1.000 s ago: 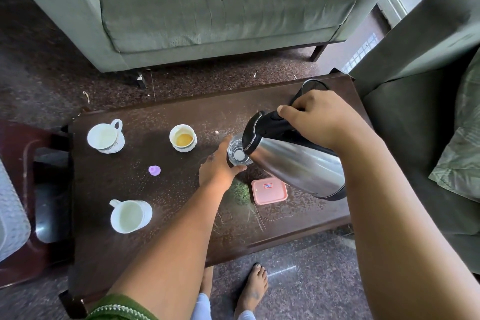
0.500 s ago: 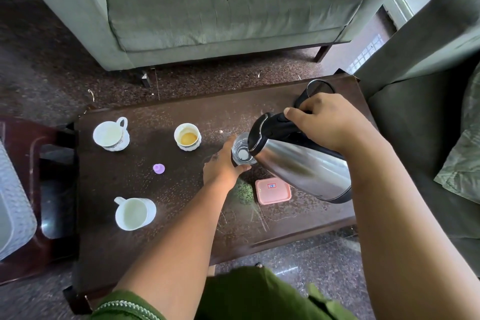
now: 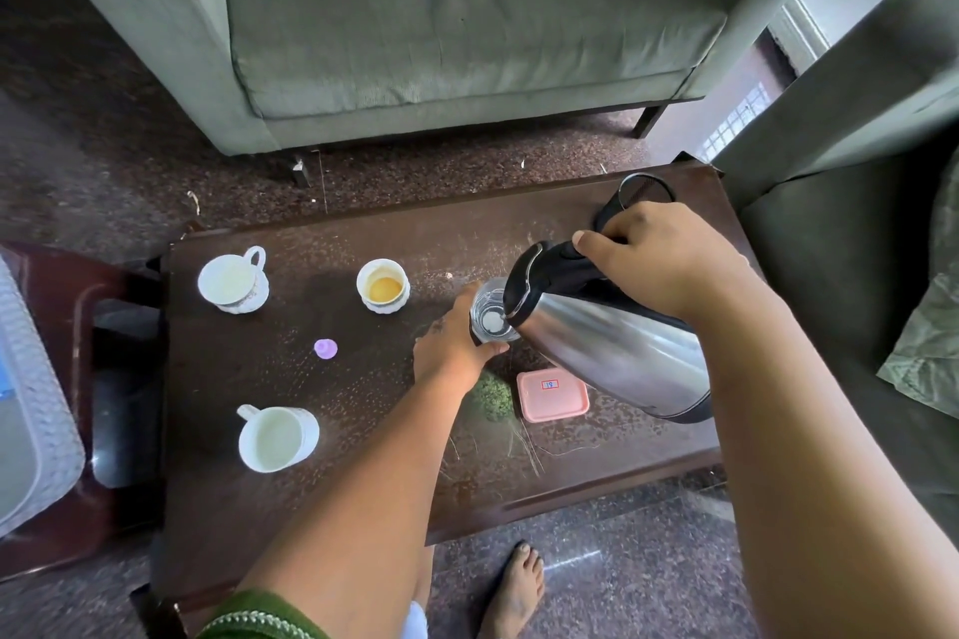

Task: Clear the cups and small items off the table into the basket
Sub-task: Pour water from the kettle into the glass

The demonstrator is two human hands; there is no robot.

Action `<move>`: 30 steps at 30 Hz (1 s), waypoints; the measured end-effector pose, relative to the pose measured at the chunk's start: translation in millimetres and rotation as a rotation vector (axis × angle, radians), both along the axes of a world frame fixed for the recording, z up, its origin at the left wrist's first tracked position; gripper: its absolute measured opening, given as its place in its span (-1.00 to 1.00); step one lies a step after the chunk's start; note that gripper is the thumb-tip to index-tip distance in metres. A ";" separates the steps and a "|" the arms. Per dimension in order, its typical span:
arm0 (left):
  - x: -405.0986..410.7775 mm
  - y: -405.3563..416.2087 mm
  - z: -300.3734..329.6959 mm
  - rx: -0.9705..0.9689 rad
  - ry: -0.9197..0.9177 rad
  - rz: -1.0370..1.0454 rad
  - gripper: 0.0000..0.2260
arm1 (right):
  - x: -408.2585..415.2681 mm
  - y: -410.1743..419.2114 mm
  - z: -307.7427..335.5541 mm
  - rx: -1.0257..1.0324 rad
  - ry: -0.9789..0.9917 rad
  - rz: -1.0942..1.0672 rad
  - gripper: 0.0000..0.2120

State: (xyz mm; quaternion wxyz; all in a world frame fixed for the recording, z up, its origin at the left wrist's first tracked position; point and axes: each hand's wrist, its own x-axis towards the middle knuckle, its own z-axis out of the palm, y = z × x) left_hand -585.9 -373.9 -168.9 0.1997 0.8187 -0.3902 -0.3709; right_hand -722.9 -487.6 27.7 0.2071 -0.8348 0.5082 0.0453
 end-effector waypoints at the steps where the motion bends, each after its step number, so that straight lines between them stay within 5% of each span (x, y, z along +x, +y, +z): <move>1: 0.6 -0.5 0.2 -0.002 0.000 -0.001 -0.25 | 0.2 -0.6 0.1 -0.003 -0.002 0.000 -0.53; 30: -0.9 1.4 7.9 0.014 0.025 0.010 -0.28 | 7.2 8.0 -2.3 -0.095 -0.004 0.049 -0.55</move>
